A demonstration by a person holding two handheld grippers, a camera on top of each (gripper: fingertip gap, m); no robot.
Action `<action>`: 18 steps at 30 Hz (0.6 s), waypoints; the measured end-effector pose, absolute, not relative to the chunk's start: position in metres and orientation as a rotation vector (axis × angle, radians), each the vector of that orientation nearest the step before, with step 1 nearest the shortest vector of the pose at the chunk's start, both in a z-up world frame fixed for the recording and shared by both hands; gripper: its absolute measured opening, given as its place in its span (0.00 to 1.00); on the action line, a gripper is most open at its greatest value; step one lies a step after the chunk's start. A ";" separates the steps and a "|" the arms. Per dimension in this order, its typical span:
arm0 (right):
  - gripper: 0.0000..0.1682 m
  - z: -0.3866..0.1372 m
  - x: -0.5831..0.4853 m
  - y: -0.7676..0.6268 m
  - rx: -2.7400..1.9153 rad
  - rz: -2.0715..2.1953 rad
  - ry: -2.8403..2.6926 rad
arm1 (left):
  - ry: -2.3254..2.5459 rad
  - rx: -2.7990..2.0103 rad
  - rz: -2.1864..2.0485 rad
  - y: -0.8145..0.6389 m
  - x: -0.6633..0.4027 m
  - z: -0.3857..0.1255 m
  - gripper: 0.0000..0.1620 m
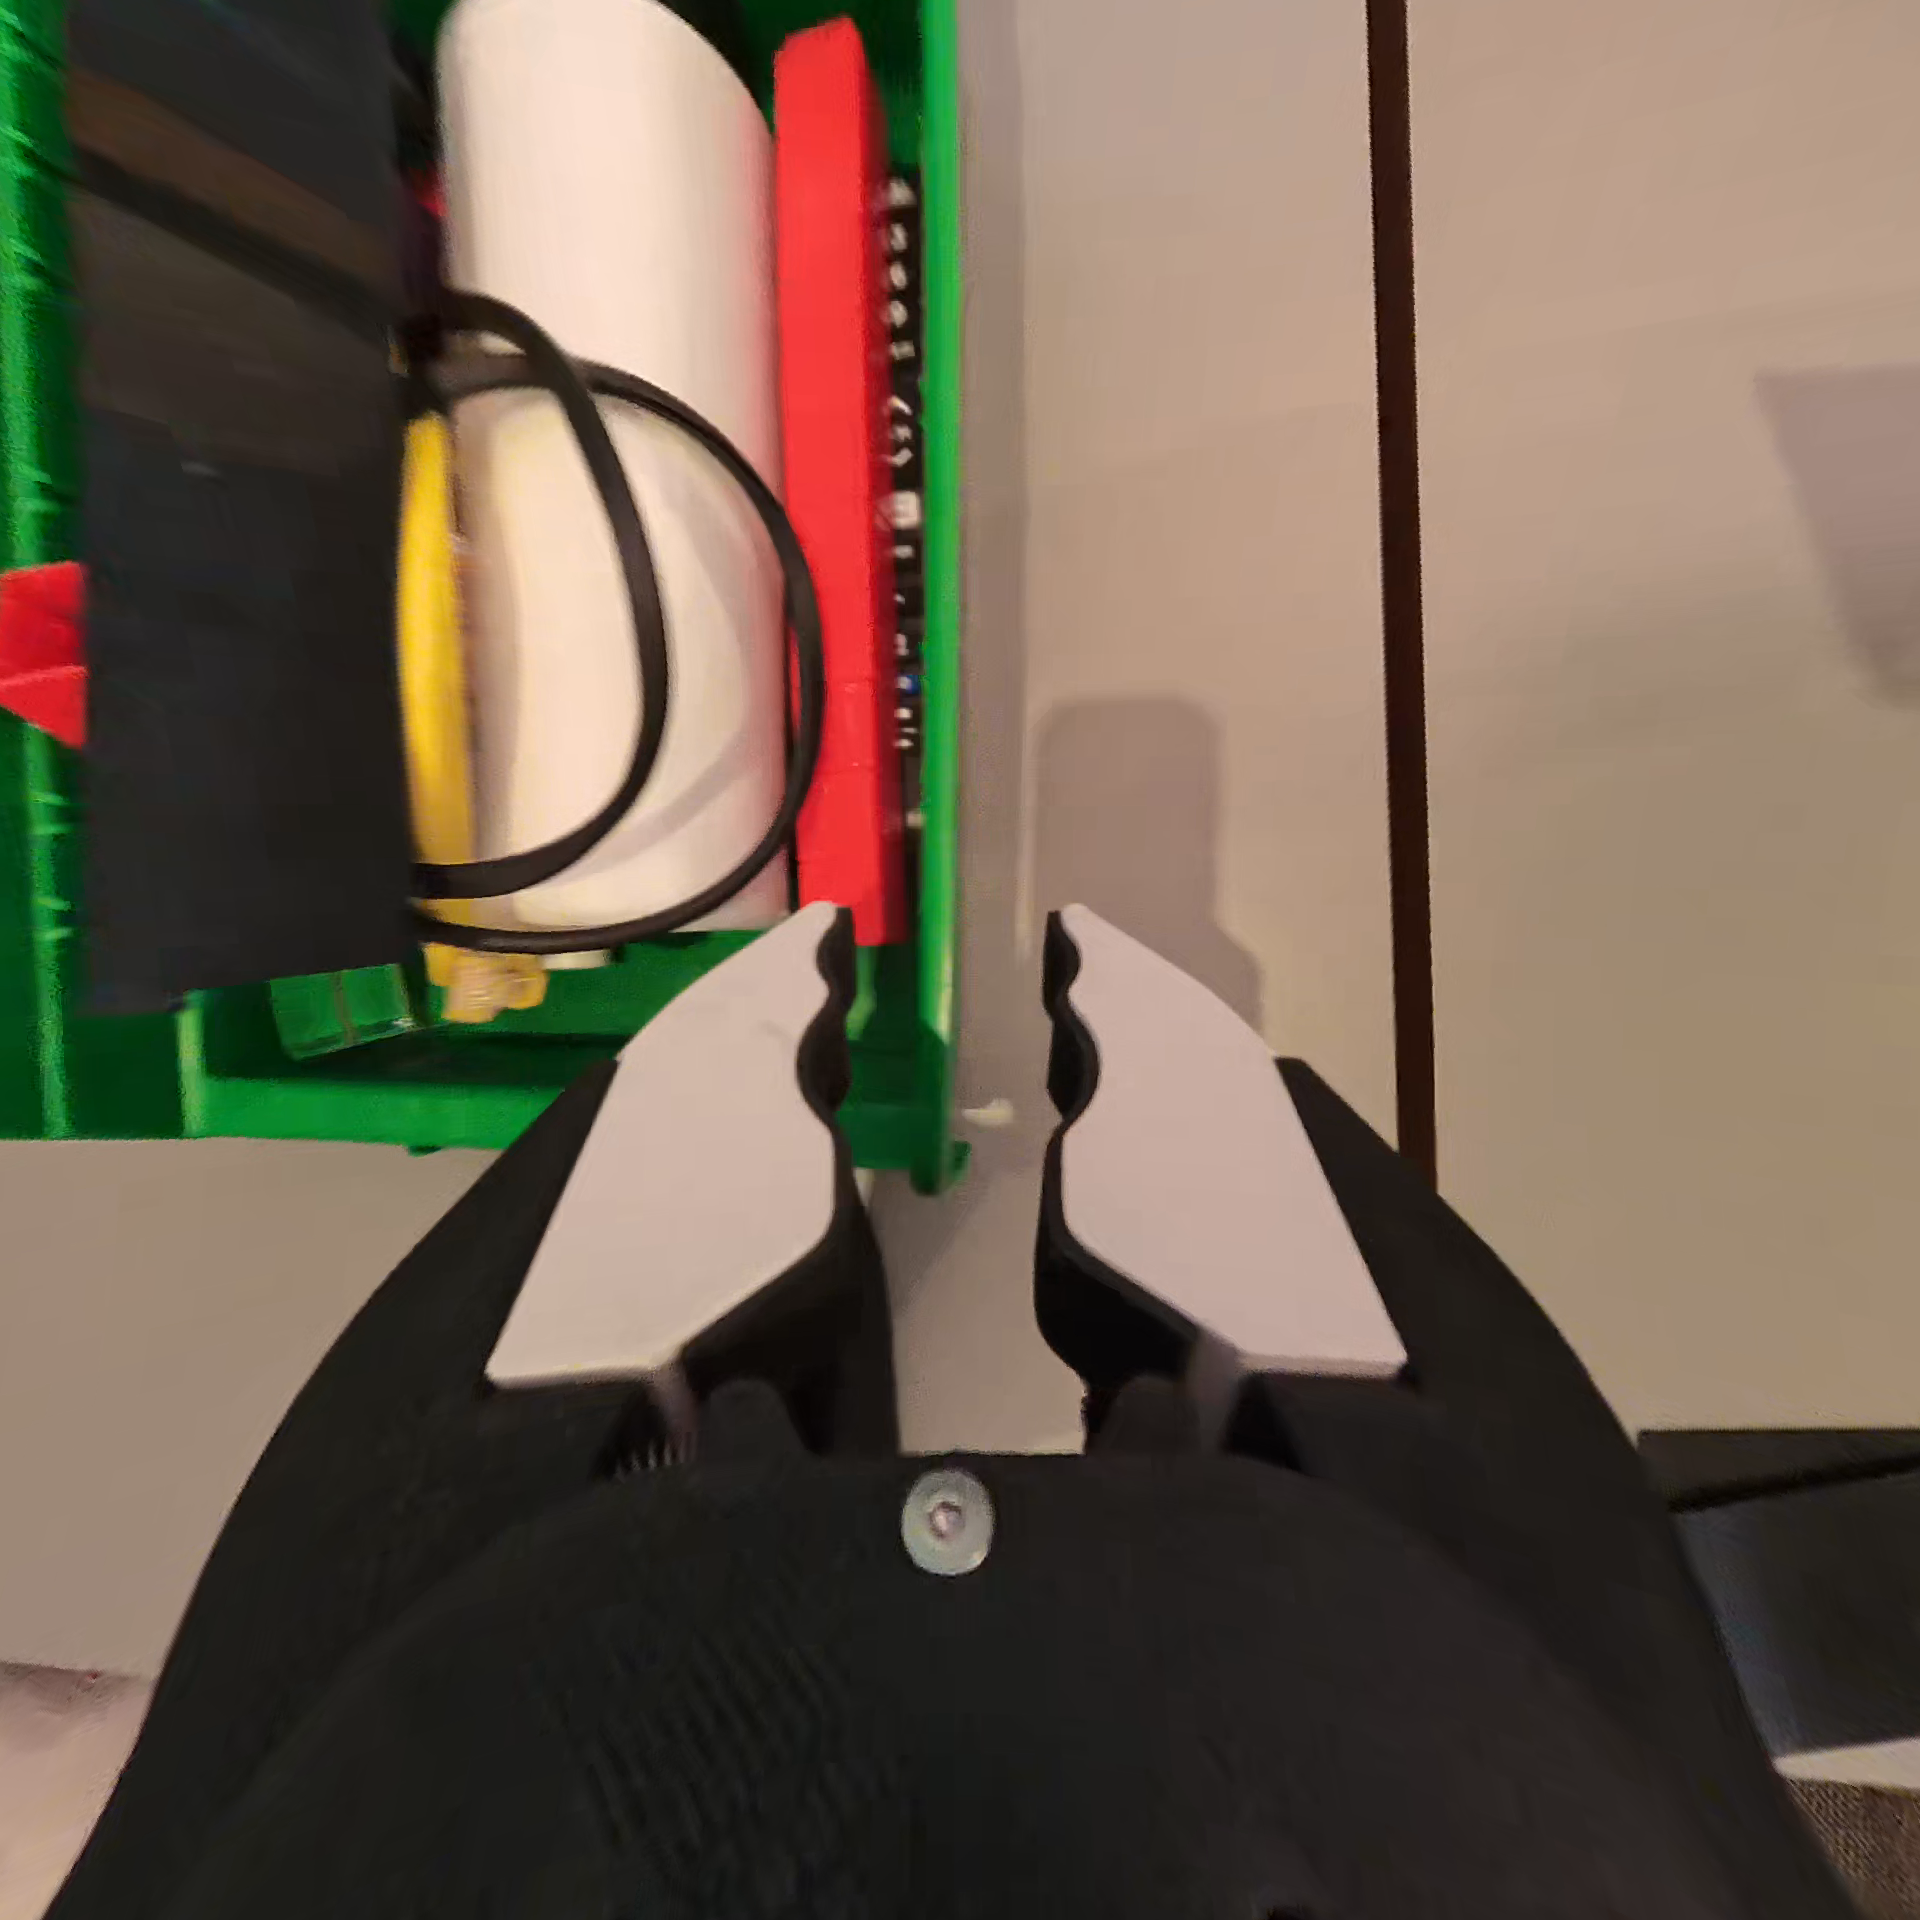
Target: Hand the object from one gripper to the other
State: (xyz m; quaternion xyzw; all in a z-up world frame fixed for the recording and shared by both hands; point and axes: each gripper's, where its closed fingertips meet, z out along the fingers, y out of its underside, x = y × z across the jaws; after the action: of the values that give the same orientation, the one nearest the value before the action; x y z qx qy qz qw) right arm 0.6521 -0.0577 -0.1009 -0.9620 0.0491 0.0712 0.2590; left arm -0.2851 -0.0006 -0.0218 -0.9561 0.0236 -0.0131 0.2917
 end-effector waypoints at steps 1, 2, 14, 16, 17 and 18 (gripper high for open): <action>0.16 -0.109 0.654 -0.057 -2.624 0.203 0.122 | 0.045 -2.538 -0.067 -0.010 -0.299 -0.030 0.49; 0.15 -0.113 0.651 -0.056 -2.630 0.256 0.106 | 0.023 -2.532 -0.090 -0.020 -0.310 -0.038 0.48; 0.05 -0.117 0.633 -0.056 -2.741 0.147 -0.019 | 0.080 -2.645 -0.322 -0.046 -0.298 -0.107 0.23; 0.05 -0.117 0.626 -0.057 -2.721 0.144 -0.040 | 0.095 -2.680 -0.125 -0.043 -0.308 -0.120 0.10; 0.05 -0.117 0.622 -0.058 -2.717 0.137 -0.054 | 0.123 -2.679 -0.105 -0.042 -0.305 -0.123 0.03; 0.06 -0.117 0.618 -0.059 -2.712 0.133 -0.070 | 0.147 -2.669 -0.103 -0.041 -0.300 -0.122 0.03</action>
State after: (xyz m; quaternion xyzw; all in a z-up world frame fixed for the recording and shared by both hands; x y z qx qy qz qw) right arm 0.6183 -0.0590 -0.1165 -0.9760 -0.0253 0.0480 0.2110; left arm -0.3000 -0.0406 -0.1225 -0.9707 0.0534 -0.0376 0.2313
